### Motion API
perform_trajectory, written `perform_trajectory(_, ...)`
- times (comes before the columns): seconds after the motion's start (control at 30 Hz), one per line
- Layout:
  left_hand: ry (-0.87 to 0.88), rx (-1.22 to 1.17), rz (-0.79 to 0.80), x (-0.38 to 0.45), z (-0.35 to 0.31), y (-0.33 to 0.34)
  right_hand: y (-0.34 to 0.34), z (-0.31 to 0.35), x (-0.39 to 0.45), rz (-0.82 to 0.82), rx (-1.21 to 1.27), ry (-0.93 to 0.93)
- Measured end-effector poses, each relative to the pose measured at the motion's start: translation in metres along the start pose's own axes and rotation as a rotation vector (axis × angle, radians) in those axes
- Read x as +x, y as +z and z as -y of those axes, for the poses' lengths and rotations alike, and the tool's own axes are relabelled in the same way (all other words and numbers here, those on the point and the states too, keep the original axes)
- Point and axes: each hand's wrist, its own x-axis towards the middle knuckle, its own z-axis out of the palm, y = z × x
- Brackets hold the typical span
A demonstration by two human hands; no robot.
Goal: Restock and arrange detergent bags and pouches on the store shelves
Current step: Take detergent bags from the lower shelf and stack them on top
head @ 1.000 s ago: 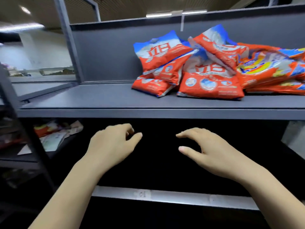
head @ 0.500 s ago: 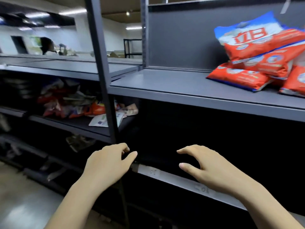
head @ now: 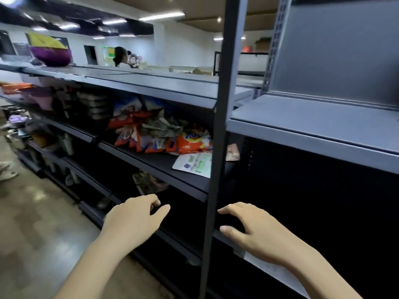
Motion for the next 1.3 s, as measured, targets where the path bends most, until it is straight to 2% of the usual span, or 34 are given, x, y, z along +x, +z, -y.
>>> perform_trajectory(0.3,-0.051,0.062,0.010,0.114,0.078,-0.019,0.034,0.024,0.137,0.078,-0.011,-0.024)
perform_trajectory(0.6,0.046,-0.013,0.049,0.218,0.107,0.003,0.052,0.020,0.223,0.041,-0.002,0.155)
perform_trajectory(0.83,0.258,0.013,0.132,0.313,0.117,0.028,0.064,0.002,0.300,0.006,0.017,0.403)
perform_trajectory(1.0,0.447,-0.002,0.231,0.377,0.120,0.045,0.080,-0.016,0.358,-0.111,0.016,0.554)
perform_trajectory(1.17,0.588,-0.100,0.242,0.424,0.114,0.074,0.095,-0.036,0.406,-0.304,-0.009,0.616)
perform_trajectory(1.3,0.635,-0.108,0.247,0.445,0.114,0.092,0.109,-0.044,0.439,-0.331,-0.014,0.664)
